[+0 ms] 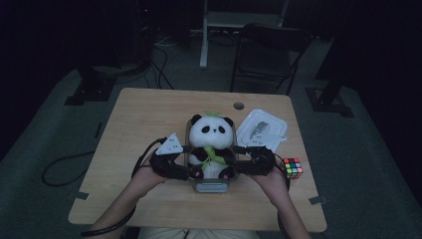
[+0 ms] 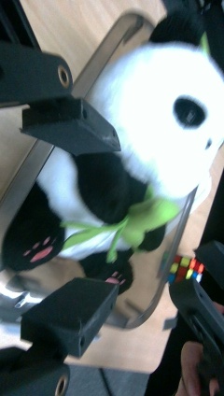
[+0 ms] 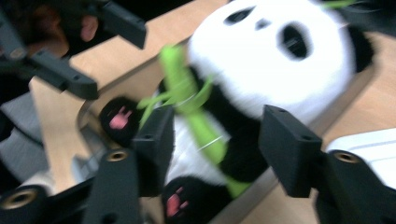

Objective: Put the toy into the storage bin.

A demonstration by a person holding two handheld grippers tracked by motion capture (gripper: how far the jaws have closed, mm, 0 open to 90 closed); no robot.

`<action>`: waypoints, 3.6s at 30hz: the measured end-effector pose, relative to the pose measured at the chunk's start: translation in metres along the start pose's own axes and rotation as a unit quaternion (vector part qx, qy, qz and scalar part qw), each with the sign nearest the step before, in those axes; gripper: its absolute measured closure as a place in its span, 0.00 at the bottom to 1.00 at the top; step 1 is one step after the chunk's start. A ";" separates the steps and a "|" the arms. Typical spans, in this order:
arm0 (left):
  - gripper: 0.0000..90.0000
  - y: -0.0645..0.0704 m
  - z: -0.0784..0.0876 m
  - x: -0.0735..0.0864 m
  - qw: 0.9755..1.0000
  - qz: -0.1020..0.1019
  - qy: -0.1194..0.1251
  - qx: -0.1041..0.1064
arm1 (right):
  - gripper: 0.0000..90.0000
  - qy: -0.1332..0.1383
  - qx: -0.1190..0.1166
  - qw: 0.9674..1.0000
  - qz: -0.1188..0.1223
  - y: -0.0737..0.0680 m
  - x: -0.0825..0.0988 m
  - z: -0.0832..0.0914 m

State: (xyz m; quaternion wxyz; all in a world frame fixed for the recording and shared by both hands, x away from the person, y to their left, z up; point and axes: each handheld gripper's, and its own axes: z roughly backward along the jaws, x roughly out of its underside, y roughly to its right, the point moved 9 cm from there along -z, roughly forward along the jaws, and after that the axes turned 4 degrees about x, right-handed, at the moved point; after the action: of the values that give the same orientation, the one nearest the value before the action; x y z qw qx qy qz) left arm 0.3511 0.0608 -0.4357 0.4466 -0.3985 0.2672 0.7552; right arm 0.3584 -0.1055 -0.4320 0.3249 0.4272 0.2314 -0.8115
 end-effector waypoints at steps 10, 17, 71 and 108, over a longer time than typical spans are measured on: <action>0.10 -0.027 -0.003 -0.023 0.999 0.025 0.035 -0.032 | 0.18 0.034 0.029 0.999 -0.027 0.026 -0.021 -0.003; 0.06 -0.047 -0.008 -0.040 0.996 0.036 0.062 -0.053 | 0.19 0.040 0.028 0.999 -0.016 0.032 -0.030 -0.014; 0.75 -0.076 -0.065 -0.017 0.995 0.054 -0.037 -0.080 | 0.92 -0.061 0.044 0.997 -0.003 0.032 -0.032 -0.087; 0.25 -0.062 -0.036 -0.006 0.996 0.072 -0.028 -0.046 | 0.32 -0.044 0.007 0.997 -0.055 0.040 -0.013 -0.054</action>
State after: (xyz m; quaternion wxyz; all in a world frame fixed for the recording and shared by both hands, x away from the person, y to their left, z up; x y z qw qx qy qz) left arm 0.4207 0.0587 -0.4528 0.3797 -0.3774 0.2479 0.8074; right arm 0.4225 -0.0930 -0.4533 0.2864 0.3800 0.2340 -0.8478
